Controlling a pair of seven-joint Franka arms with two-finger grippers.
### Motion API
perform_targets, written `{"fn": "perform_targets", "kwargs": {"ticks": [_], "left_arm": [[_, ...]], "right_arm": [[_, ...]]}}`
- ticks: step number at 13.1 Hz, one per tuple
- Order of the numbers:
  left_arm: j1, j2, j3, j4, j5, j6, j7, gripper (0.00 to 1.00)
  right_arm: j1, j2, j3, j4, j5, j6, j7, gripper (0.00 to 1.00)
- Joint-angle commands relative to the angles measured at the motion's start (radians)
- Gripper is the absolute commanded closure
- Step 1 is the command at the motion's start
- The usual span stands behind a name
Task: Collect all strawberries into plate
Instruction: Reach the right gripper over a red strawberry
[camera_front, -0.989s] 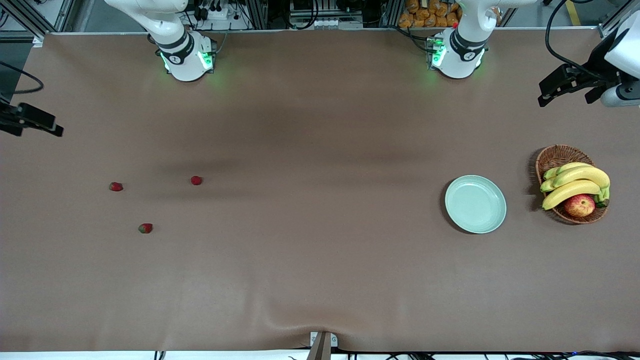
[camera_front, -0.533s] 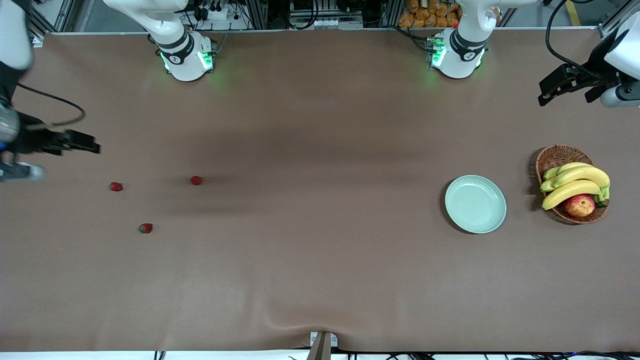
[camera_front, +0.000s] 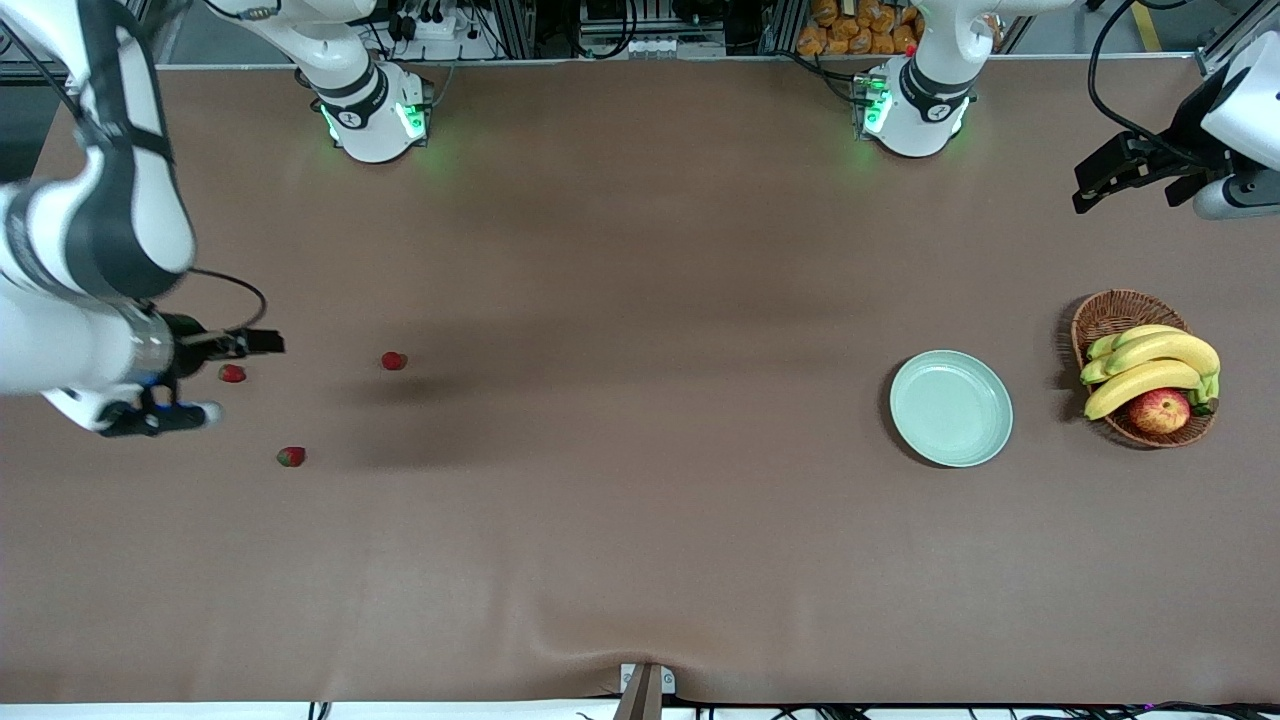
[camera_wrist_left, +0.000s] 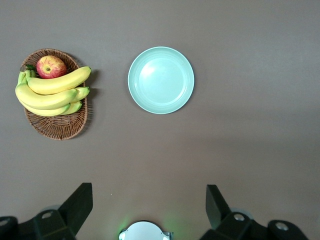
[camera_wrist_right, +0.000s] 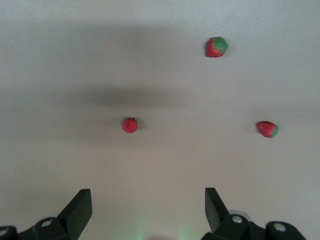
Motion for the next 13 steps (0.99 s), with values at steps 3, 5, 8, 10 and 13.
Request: {"fn": "perform_targets", "kwargs": {"ticks": [3,5,8,10,13], "left_arm": [[0.005,-0.006,0.000,-0.006,0.015,-0.001,0.009,0.00],[0.005,-0.004,0.000,-0.006,0.015,0.002,0.009,0.00],[0.005,-0.001,0.000,-0.007,0.011,0.002,0.008,0.00],[0.005,0.000,0.000,-0.013,0.008,0.002,0.008,0.00],[0.005,-0.001,0.000,-0.022,0.006,0.007,0.006,0.00]], "right_arm": [[0.031,0.041,-0.008,-0.080,0.049,0.092,-0.020,0.00],[0.042,0.036,-0.007,-0.151,0.050,0.134,-0.020,0.00],[0.117,-0.066,-0.008,-0.417,0.046,0.379,0.000,0.00],[0.146,-0.088,-0.008,-0.522,0.046,0.496,0.039,0.00],[0.148,-0.080,-0.007,-0.588,0.047,0.588,0.046,0.00]]}}
